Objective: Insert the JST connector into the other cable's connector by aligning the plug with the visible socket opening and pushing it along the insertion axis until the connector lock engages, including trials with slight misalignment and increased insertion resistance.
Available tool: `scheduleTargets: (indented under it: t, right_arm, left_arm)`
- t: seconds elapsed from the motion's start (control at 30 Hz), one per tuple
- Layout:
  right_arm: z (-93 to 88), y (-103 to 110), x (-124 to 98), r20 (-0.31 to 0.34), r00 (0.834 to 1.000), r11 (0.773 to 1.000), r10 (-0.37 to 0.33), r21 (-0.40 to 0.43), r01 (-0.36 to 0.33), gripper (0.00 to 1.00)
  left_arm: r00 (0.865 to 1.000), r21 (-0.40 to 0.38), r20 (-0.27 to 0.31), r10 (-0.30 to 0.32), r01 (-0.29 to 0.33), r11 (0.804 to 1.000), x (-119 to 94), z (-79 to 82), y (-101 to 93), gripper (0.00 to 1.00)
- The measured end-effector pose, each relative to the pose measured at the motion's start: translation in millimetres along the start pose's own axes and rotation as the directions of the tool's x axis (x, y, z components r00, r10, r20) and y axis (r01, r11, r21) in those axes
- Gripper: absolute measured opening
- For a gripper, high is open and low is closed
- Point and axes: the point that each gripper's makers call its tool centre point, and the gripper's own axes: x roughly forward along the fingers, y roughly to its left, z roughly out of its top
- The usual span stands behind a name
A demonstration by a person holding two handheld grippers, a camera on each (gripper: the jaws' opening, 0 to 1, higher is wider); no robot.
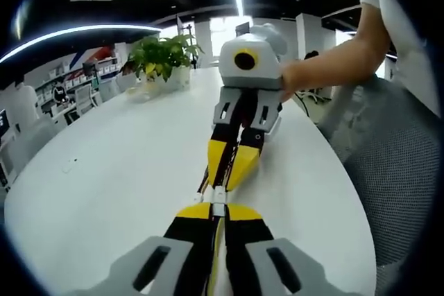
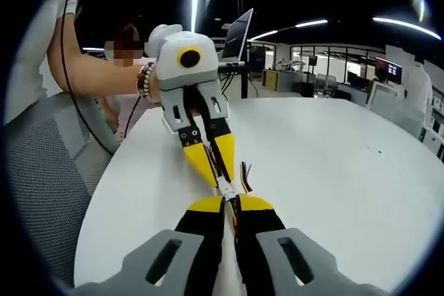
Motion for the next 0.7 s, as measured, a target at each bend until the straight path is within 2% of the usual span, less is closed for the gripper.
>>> scheduleTargets:
  t: [0.27,0.7]
  right_arm:
    - [-12.1,0,6,-0.017,1.000,0.999,-0.014,0.029,0.014,0.03]
    - [-22.1,-3,7,-0.021,0.999,0.997,-0.037,0.073,0.039,0.03]
  left_arm:
    - [0.999,-0.015,-0.044,0.012,-0.012,1.000,7,-12.7,-1.3,0.00]
    - [0.997,-0.029,-0.072,0.030,-0.032,0.999,12,-23.1,2.7,0.00]
